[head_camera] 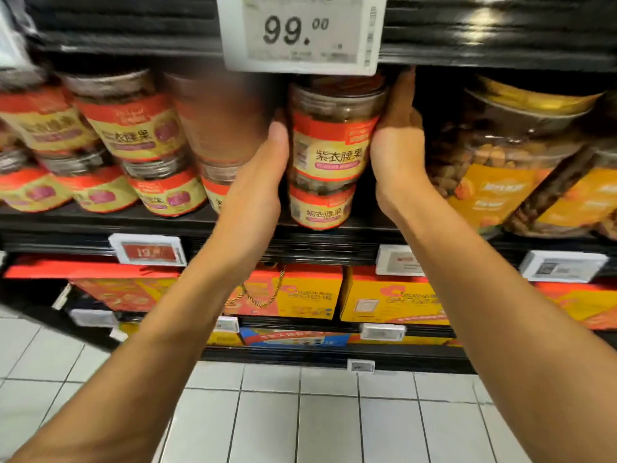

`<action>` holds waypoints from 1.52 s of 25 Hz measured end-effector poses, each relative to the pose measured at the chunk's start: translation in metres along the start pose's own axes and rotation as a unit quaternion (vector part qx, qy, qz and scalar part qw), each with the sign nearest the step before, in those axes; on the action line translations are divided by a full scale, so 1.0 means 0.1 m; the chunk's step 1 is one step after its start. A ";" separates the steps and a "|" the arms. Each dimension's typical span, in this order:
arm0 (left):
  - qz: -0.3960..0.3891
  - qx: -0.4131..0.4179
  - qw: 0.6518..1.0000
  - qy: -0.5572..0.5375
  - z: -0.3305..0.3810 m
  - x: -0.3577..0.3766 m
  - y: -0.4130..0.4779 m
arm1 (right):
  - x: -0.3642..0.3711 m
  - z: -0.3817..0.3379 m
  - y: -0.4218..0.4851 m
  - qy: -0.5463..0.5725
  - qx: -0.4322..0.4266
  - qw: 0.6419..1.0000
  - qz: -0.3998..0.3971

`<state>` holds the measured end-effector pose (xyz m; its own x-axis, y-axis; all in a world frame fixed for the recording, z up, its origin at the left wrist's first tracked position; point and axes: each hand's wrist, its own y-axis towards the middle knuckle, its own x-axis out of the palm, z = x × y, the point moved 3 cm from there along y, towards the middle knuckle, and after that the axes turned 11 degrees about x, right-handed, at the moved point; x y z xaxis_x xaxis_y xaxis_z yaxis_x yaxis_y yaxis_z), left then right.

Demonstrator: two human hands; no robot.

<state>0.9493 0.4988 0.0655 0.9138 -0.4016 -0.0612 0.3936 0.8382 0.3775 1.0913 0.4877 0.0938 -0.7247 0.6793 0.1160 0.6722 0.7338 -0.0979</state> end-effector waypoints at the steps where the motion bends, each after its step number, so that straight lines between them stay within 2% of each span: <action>1: -0.011 0.001 1.000 -0.007 -0.06 -0.02 -0.01 | 0.00 0.07 0.05 -0.019 -0.008 1.000 0.011; 5: -0.032 0.027 0.998 -0.037 -0.23 -0.01 -0.12 | -0.21 0.46 0.05 -0.042 0.004 0.998 0.040; 8: -0.034 0.024 0.999 0.035 -0.22 0.05 -0.21 | -0.28 0.61 -0.07 0.039 0.011 0.999 -0.032; 9: -0.031 0.017 0.998 0.058 -0.22 0.05 -0.20 | -0.26 0.62 -0.09 0.034 0.007 0.999 -0.038; 11: -0.010 0.010 0.999 0.052 -0.22 0.03 -0.16 | -0.23 0.66 -0.13 -0.017 -0.008 1.000 -0.025; 14: 0.066 -0.007 0.998 -0.012 -0.27 0.00 -0.25 | -0.19 0.70 -0.20 -0.040 -0.025 0.998 -0.029; 22: 0.054 -0.038 0.998 0.021 -0.26 0.03 -0.28 | -0.12 0.68 -0.24 -0.046 -0.051 0.996 -0.053; 26: 0.111 -0.069 0.991 -0.018 -0.13 -0.05 -0.46 | -0.24 0.66 -0.34 -0.092 -0.064 0.992 -0.056; 28: 0.123 -0.090 0.988 -0.034 0.04 -0.17 -0.71 | -0.34 0.64 -0.48 -0.103 -0.032 0.993 -0.047; 32: 0.208 -0.139 0.967 -0.045 0.66 -0.64 -1.22 | -0.18 0.26 -1.02 -0.157 0.012 0.973 -0.167; 35: 0.264 -0.167 0.950 -0.016 1.14 -0.95 -1.69 | 0.03 0.10 -1.63 -0.224 0.008 0.941 -0.253; 38: 0.338 -0.204 0.919 -0.002 1.62 -1.25 -2.43 | 0.30 0.10 -2.43 -0.264 0.074 0.895 -0.352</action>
<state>0.7230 0.2858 0.1307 0.9632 0.2611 0.0630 -0.2583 0.9648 -0.0502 0.9042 0.3301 0.1108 -0.9577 -0.0721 -0.2785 0.0212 0.9478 -0.3183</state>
